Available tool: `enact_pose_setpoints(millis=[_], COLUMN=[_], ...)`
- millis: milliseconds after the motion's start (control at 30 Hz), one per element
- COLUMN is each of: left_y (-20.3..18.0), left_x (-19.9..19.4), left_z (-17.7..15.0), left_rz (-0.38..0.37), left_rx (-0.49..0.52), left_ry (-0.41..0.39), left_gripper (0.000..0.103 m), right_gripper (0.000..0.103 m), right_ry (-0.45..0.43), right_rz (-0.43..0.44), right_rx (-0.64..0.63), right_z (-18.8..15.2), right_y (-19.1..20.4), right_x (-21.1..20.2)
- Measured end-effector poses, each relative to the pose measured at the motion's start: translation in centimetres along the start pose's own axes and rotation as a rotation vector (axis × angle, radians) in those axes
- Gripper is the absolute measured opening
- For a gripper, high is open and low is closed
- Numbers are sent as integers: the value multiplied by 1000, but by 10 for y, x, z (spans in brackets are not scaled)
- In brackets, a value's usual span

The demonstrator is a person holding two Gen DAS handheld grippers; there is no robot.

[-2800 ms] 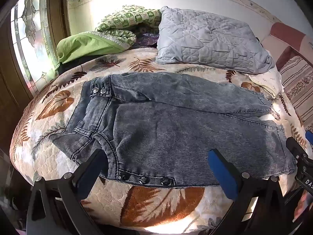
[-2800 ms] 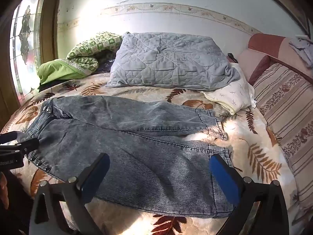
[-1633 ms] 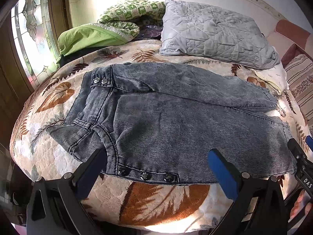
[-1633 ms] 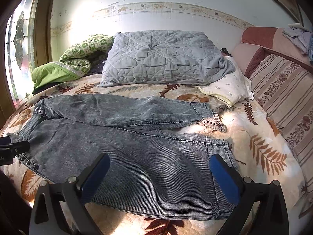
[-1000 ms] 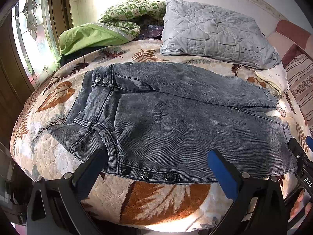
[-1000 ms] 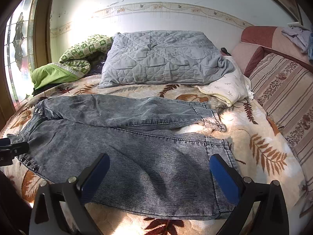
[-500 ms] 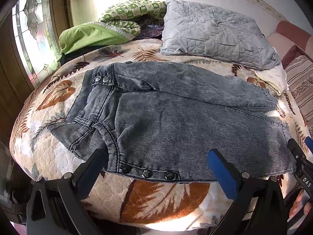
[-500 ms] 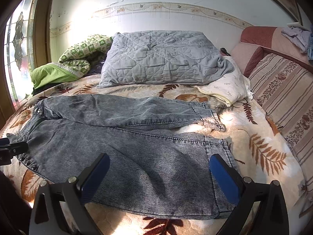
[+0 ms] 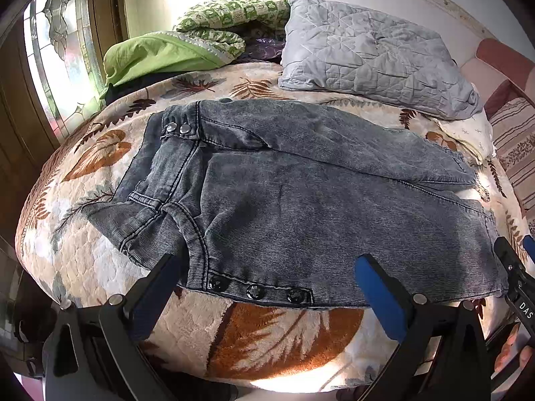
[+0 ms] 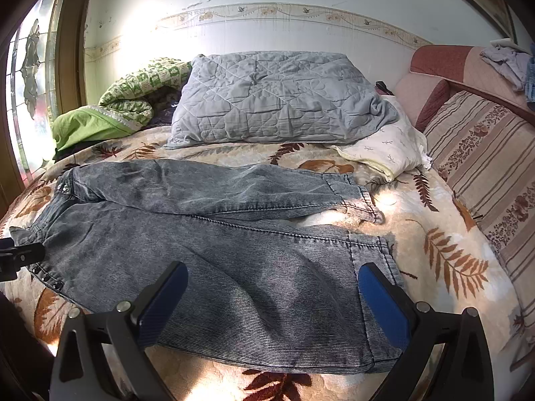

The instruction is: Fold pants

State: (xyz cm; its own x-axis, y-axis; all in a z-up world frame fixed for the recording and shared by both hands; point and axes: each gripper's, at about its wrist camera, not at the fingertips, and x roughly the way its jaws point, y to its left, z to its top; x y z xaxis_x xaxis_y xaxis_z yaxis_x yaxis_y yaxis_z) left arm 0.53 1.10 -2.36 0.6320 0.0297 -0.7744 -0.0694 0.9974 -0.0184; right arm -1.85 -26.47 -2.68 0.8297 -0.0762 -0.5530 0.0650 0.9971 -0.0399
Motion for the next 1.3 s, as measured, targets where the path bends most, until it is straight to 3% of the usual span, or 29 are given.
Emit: enact_pose_setpoints(millis=[1300], left_y=[7], left_x=[-3], left_z=[1], left_rz=[13], left_rx=[-16], left_ry=[-4], left_gripper=[103], right_gripper=[103], right_ry=[16], right_rz=[8], right_rx=[3], right_z=[-1], right_y=[2], right_x=[2])
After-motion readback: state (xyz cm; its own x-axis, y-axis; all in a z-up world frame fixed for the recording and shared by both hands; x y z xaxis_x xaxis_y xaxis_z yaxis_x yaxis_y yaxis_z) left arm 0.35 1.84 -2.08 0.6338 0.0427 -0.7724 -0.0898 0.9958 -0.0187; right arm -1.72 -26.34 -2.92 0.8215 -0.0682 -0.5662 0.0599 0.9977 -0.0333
